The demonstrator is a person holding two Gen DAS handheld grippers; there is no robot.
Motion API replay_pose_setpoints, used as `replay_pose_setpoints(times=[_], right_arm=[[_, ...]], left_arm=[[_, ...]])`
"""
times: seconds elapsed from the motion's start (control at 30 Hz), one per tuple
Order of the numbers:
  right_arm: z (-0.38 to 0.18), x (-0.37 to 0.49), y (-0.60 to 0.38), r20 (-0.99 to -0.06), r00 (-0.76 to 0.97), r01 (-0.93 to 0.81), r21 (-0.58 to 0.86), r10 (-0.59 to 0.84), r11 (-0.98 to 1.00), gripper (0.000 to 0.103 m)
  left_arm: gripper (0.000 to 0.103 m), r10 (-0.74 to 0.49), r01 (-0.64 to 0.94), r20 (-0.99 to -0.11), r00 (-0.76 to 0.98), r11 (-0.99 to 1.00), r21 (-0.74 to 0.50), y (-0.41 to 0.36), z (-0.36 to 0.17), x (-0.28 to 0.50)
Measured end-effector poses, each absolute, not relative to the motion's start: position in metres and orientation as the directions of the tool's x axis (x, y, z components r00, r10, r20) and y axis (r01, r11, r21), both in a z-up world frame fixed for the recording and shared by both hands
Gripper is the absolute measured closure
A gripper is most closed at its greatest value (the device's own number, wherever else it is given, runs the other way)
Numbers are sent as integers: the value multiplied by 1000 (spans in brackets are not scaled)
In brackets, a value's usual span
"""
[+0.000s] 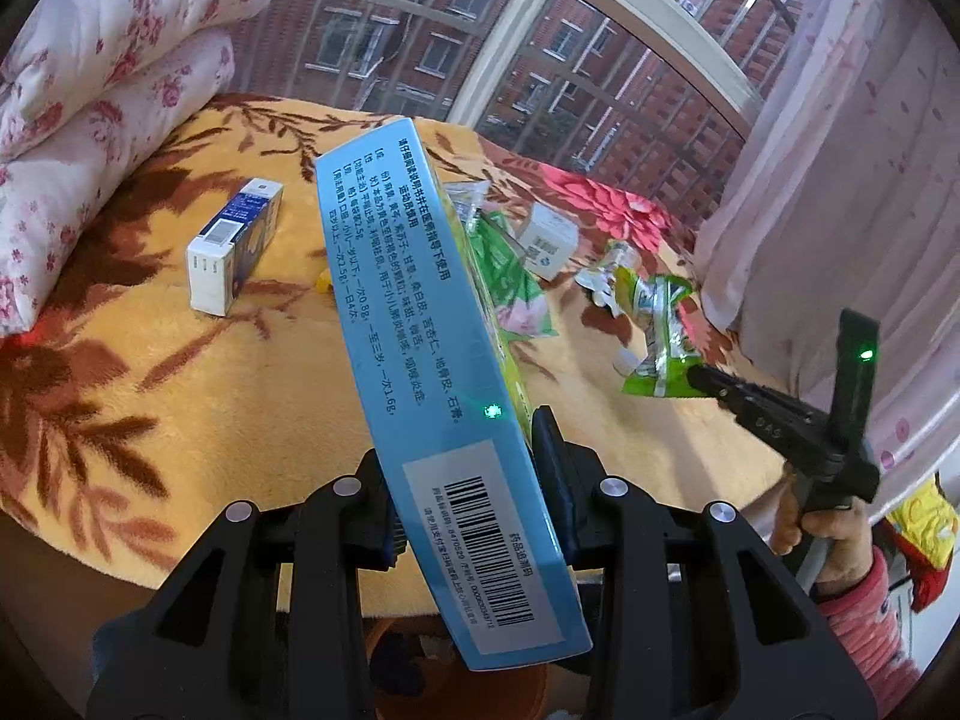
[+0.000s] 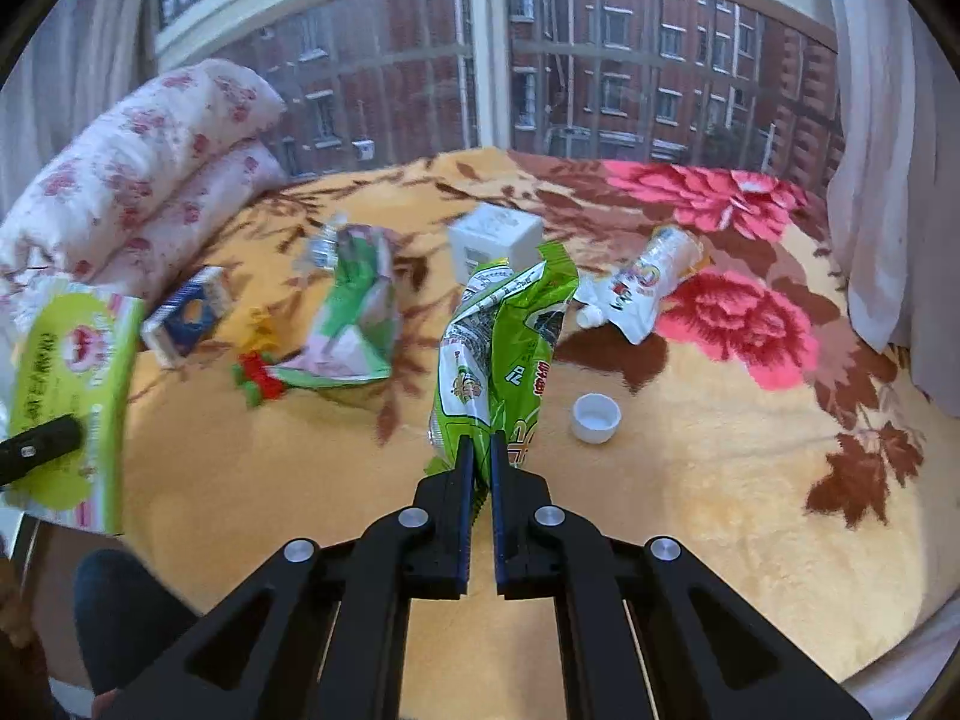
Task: Collect trash
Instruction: 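Grasp the green snack wrapper with the right gripper while the left holds the box, then carry box and wrapper to the orange bin and open both grippers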
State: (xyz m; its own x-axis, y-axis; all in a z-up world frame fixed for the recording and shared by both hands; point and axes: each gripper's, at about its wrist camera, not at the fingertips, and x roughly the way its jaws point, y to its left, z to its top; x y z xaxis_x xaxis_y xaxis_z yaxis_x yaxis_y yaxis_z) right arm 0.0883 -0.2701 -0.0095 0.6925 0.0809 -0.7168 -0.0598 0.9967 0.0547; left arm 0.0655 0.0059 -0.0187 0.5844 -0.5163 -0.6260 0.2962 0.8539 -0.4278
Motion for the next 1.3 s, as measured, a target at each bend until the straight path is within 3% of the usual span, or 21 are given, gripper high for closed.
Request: replay_pose_setpoints(times=[0.33, 0.6, 0.83, 1.23, 1.27, 1.3], right_arm=[[24, -24, -236, -650, 728, -223, 80, 220, 972, 98], [1, -86, -210, -714, 618, -330, 146, 330, 933, 98], [-48, -107, -195, -818, 459, -346, 195, 347, 918, 98], [-164, -85, -188, -929, 210, -225, 259, 306, 939, 96], [-171, -83, -188, -932, 196, -213, 263, 304, 941, 94], [-178, -81, -188, -936, 183, -200, 263, 300, 944, 88]], left_arm=[[68, -560, 493, -653, 510, 812, -312, -10, -8, -1], [68, -567, 572, -743, 356, 761, -307, -25, -49, -37], [74, -525, 594, -822, 220, 741, -314, -36, -97, -52], [74, -360, 507, -932, 48, 813, -288, -56, -215, -35], [73, -344, 499, -938, 37, 820, -281, -58, -222, -34], [62, -316, 480, -948, 34, 837, -262, -59, -230, -32]])
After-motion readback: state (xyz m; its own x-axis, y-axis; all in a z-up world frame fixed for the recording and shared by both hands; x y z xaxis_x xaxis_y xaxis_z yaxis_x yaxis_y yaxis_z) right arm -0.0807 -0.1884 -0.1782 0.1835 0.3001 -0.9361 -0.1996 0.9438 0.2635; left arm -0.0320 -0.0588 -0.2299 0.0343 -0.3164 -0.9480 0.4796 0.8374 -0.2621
